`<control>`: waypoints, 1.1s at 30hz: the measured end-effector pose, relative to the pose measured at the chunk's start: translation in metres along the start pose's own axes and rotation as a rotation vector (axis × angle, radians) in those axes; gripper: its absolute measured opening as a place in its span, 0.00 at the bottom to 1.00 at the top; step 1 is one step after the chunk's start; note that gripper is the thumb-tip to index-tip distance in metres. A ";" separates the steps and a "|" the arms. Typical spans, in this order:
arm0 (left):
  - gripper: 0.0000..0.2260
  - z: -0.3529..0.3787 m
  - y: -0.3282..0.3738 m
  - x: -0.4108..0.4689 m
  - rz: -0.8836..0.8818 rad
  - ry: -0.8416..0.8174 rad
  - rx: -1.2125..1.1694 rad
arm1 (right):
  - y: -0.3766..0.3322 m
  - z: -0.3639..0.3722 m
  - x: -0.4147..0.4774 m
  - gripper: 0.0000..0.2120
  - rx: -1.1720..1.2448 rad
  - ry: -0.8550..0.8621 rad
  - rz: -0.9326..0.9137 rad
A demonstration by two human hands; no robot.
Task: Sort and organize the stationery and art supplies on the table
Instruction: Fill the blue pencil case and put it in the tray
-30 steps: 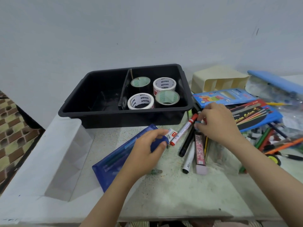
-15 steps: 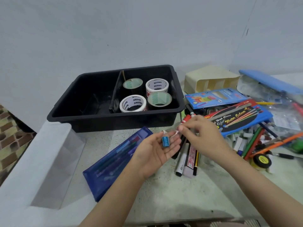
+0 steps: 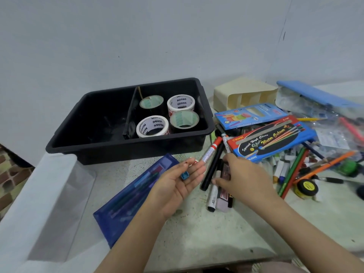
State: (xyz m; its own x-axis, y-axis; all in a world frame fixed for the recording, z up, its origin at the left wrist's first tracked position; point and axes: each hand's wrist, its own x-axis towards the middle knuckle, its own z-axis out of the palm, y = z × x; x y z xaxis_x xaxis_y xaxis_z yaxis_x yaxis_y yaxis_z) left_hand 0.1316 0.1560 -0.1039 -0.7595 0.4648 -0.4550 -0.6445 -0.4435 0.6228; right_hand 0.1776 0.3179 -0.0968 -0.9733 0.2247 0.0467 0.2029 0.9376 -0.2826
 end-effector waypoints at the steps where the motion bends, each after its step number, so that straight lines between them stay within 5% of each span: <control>1: 0.11 -0.001 -0.001 0.000 -0.005 0.005 -0.001 | 0.000 -0.001 0.001 0.24 0.013 -0.019 0.008; 14: 0.13 -0.010 -0.002 0.000 -0.033 -0.003 0.025 | -0.002 -0.008 0.005 0.17 0.260 -0.014 0.014; 20: 0.21 -0.011 -0.003 -0.004 -0.035 -0.087 0.058 | -0.024 -0.008 -0.001 0.16 1.028 -0.138 -0.033; 27: 0.12 -0.014 -0.006 -0.007 0.143 0.037 -0.035 | -0.023 0.008 -0.005 0.07 0.641 0.195 -0.174; 33: 0.14 -0.016 0.005 -0.010 0.154 0.122 -0.107 | -0.013 0.013 -0.008 0.12 0.038 0.051 -0.018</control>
State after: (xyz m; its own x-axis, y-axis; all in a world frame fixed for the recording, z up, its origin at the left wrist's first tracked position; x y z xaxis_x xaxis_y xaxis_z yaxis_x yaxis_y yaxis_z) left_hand 0.1346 0.1363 -0.1062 -0.8506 0.2915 -0.4376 -0.5206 -0.5841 0.6228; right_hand 0.1819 0.3007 -0.1062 -0.9698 0.2219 0.1012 0.1800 0.9312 -0.3169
